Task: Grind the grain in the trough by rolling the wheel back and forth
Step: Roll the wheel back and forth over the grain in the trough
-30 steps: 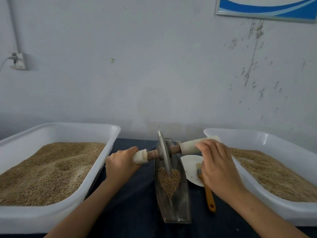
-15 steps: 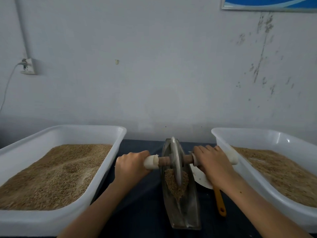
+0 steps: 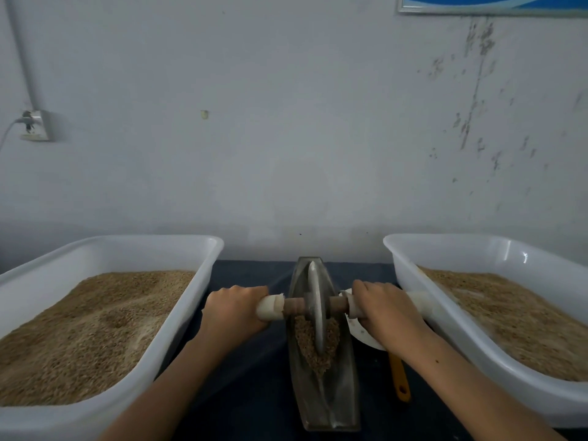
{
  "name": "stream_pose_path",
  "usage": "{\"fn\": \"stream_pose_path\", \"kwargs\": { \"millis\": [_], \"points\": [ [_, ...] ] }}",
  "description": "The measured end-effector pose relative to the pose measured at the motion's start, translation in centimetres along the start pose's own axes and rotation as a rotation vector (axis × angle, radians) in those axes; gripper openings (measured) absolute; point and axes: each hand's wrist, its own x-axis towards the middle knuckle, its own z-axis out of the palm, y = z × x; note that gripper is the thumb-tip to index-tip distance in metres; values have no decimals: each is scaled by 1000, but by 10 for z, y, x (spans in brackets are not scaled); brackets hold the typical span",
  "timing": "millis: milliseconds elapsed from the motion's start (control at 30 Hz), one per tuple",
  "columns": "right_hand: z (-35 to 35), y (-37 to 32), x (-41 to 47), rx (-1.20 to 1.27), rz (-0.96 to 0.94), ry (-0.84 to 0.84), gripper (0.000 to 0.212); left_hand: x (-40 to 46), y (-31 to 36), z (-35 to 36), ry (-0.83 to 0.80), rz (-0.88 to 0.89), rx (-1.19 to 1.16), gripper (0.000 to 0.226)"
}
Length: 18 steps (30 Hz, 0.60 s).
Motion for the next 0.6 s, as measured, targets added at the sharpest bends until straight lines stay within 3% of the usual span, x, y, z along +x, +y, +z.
{"fn": "stream_pose_path", "kwargs": {
  "millis": [600],
  "points": [
    [7,6,18,25,-13,-15,15,25,-3,4,-137,-7,44,23]
  ]
}}
